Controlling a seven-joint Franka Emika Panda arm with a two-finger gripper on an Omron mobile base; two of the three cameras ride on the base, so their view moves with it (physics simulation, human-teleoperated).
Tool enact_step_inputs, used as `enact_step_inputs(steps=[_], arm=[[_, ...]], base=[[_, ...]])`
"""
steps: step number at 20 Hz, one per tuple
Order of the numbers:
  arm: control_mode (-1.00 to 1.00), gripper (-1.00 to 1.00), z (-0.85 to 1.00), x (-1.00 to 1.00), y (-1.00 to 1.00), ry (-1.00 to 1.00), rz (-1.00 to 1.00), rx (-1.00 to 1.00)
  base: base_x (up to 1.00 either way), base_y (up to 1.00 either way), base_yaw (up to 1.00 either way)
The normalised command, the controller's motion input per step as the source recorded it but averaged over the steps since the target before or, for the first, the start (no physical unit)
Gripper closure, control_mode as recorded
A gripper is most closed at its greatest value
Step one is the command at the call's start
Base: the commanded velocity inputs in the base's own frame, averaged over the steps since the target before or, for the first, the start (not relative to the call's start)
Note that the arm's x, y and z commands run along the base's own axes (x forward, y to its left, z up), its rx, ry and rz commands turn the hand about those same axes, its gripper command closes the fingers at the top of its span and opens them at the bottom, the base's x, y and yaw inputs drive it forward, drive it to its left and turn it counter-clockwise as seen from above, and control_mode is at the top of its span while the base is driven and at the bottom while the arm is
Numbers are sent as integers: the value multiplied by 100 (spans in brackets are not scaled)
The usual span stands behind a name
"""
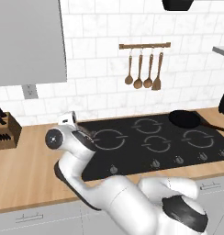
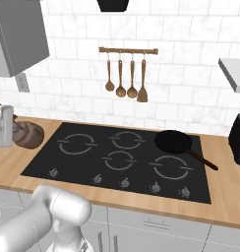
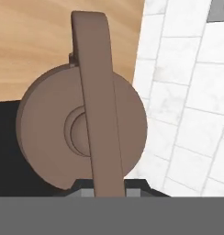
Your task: Pick the kettle from the counter and place it on a stove burner. Then turn the burner on.
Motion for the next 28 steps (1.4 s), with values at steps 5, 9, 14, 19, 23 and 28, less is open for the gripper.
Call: enact_step_inputs(steps=[5,9,14,19,23,28], arm=[[-100,100,2,100,-100,8,0,23],[-100,100,0,100,-81,26,0,21],[-100,100,0,52,-9,23,0,3],[-100,100,-12,28,-15,1,0,-3],[-100,100,-10,96,-34,11,-13,0],[-100,100,-6,34,-13,13,-6,0]], base=[[0,0,0],[0,0,0],[0,0,0],[0,0,0],[0,0,0],[0,0,0]])
